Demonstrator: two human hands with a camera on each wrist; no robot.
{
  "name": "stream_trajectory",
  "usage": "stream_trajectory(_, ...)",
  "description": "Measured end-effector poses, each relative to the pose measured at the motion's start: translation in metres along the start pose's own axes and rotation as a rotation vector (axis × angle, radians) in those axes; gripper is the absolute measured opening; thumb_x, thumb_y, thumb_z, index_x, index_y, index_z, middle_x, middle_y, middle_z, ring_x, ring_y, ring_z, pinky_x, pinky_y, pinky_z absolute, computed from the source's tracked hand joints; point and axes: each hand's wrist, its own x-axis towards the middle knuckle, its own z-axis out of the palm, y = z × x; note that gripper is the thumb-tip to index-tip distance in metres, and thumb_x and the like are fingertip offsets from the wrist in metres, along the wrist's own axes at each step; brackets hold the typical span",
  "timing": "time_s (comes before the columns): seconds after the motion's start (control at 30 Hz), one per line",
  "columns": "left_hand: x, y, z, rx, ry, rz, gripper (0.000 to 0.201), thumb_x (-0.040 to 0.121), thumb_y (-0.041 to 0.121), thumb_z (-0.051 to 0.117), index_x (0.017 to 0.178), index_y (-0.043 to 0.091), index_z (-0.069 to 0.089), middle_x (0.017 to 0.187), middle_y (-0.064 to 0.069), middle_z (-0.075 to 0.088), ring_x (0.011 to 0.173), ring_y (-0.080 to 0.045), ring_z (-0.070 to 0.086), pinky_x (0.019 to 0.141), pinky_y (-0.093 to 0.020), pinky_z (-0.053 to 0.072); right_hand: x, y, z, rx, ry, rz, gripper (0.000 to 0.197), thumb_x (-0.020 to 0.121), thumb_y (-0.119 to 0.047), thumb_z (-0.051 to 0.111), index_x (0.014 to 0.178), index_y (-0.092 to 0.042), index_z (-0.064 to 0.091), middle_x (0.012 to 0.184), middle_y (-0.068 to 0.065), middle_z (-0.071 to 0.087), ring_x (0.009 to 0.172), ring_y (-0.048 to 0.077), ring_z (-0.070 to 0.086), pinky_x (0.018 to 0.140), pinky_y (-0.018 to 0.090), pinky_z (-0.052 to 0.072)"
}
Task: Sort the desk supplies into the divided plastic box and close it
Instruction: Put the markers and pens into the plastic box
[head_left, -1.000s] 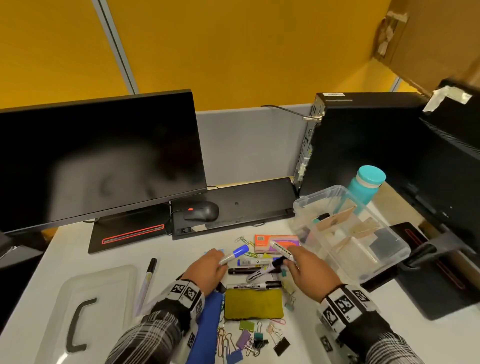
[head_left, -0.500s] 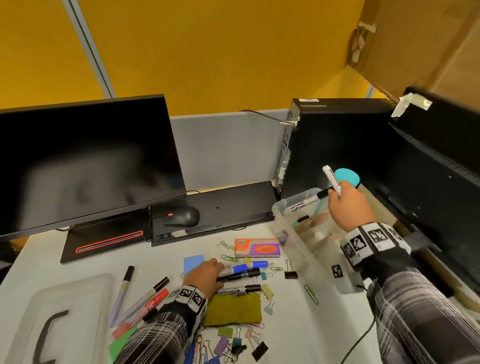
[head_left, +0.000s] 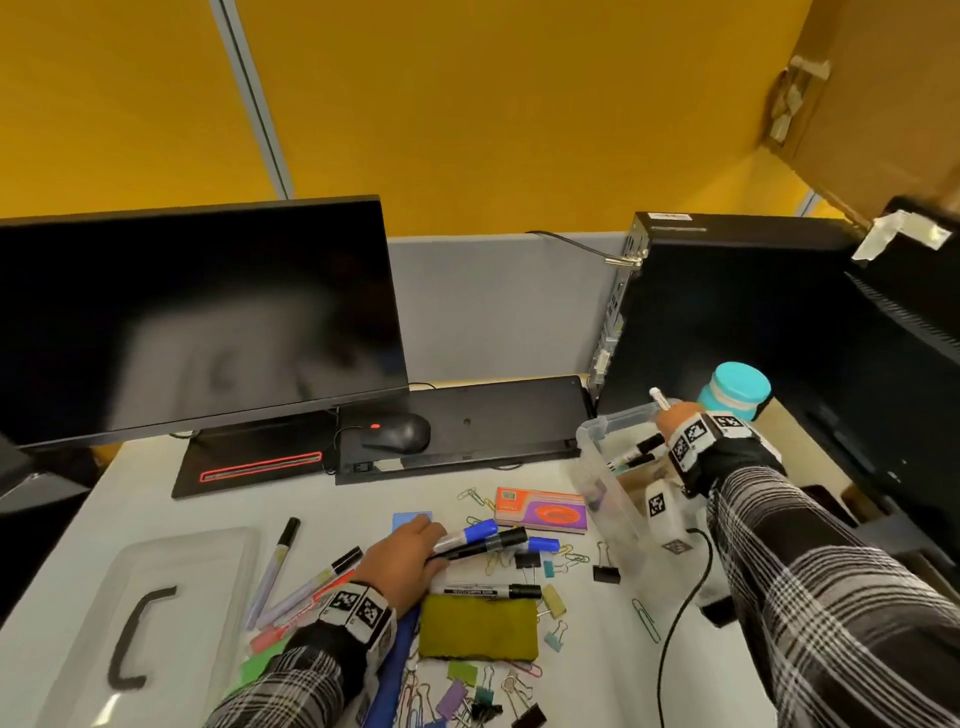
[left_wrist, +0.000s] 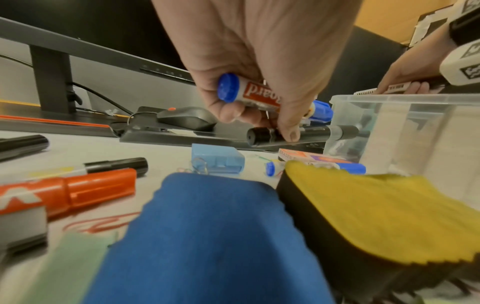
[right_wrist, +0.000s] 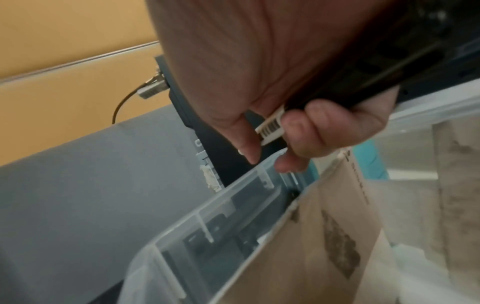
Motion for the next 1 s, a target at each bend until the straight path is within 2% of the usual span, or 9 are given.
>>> stream_trajectory(0.07,-0.004,-0.001,-0.004,-0.004,0.007,-0.001,0.027,0.095,0.033,0.046,0.119,0.022,0.051,0.119,0.000,0.050,0.103,-0.019,0.054,0.087,-0.033,0.047,0.006,-0.004,-0.004,-0.020,-0.015,0.037,0.070,0.085,-0.018,0.063,0.144,-0.008,0.028,0.139,0.013,0.045,0.124,0.027,0.050,0.103,0.034,0.041)
stream_trajectory(0.13,-0.007,-0.002,-0.005,-0.020,0.026,0.001,0.026,0.096,0.031,0.046,0.119,0.020,0.052,0.118,-0.001,0.050,0.102,-0.019,0.055,0.085,-0.030,0.045,0.008,-0.010,-0.007,0.017,0.006,0.031,0.038,0.096,-0.019,0.045,0.131,-0.005,0.046,0.125,0.014,0.055,0.112,0.029,0.056,0.091,0.035,0.044)
stream_trajectory(0.2,-0.010,-0.003,-0.006,-0.028,0.038,0.000,0.025,0.096,0.031,0.045,0.118,0.020,0.052,0.118,0.000,0.050,0.101,-0.019,0.055,0.084,-0.028,0.043,0.012,-0.011,-0.008,-0.012,0.065,-0.020,0.028,0.096,-0.021,0.041,0.116,-0.009,0.056,0.111,0.011,0.061,0.101,0.026,0.059,0.079,0.032,0.041)
stream_trajectory(0.27,-0.011,-0.004,-0.006,-0.043,0.039,-0.006,0.025,0.096,0.032,0.045,0.117,0.021,0.052,0.117,0.000,0.050,0.099,-0.018,0.055,0.083,-0.027,0.043,0.010,-0.013,-0.008,-0.053,0.046,-0.059,0.023,0.096,-0.023,0.044,0.113,-0.016,0.058,0.112,0.005,0.062,0.102,0.023,0.059,0.077,0.030,0.037)
stream_trajectory(0.4,-0.008,-0.001,-0.005,-0.055,0.033,-0.014,0.025,0.096,0.035,0.045,0.116,0.022,0.052,0.116,0.002,0.050,0.094,-0.014,0.055,0.083,-0.028,0.046,0.019,-0.016,0.008,-0.149,-0.018,-0.131,0.026,0.088,-0.033,0.054,0.112,-0.028,0.062,0.112,-0.001,0.064,0.100,0.020,0.059,0.093,0.035,0.046)
stream_trajectory(0.57,-0.002,0.006,-0.008,-0.078,0.050,-0.002,0.027,0.097,0.036,0.044,0.119,0.023,0.051,0.115,0.002,0.050,0.096,-0.012,0.053,0.085,-0.028,0.047,0.037,-0.003,0.027,-0.150,-0.073,-0.137,0.040,0.080,-0.045,0.057,0.119,-0.036,0.056,0.131,-0.004,0.052,0.121,0.022,0.049,0.106,0.042,0.036)
stream_trajectory(0.73,-0.001,0.011,-0.012,-0.103,0.084,-0.009,0.029,0.097,0.038,0.043,0.121,0.023,0.051,0.113,0.004,0.050,0.096,-0.013,0.054,0.082,-0.030,0.048,-0.011,0.010,0.016,0.013,0.108,-0.149,0.033,0.090,-0.022,0.051,0.122,-0.030,0.055,0.139,0.001,0.046,0.126,0.023,0.045,0.107,0.041,0.036)
stream_trajectory(0.87,0.008,0.030,-0.019,-0.120,0.119,0.002,0.027,0.097,0.037,0.043,0.118,0.023,0.052,0.108,0.004,0.050,0.090,-0.013,0.053,0.078,-0.029,0.048,-0.053,0.040,0.039,0.232,0.143,-0.129,0.042,0.093,-0.024,0.045,0.135,-0.021,0.041,0.144,0.005,0.039,0.127,0.026,0.040,0.107,0.041,0.034)
stream_trajectory(1.0,0.032,0.069,-0.033,-0.090,0.160,0.035,0.026,0.097,0.034,0.044,0.117,0.020,0.052,0.107,0.002,0.050,0.081,-0.012,0.047,0.070,-0.024,0.038,-0.065,0.063,0.065,0.274,0.164,0.066,0.062,0.095,-0.038,0.041,0.148,-0.017,0.018,0.156,0.008,0.015,0.142,0.028,0.017,0.117,0.045,0.016)
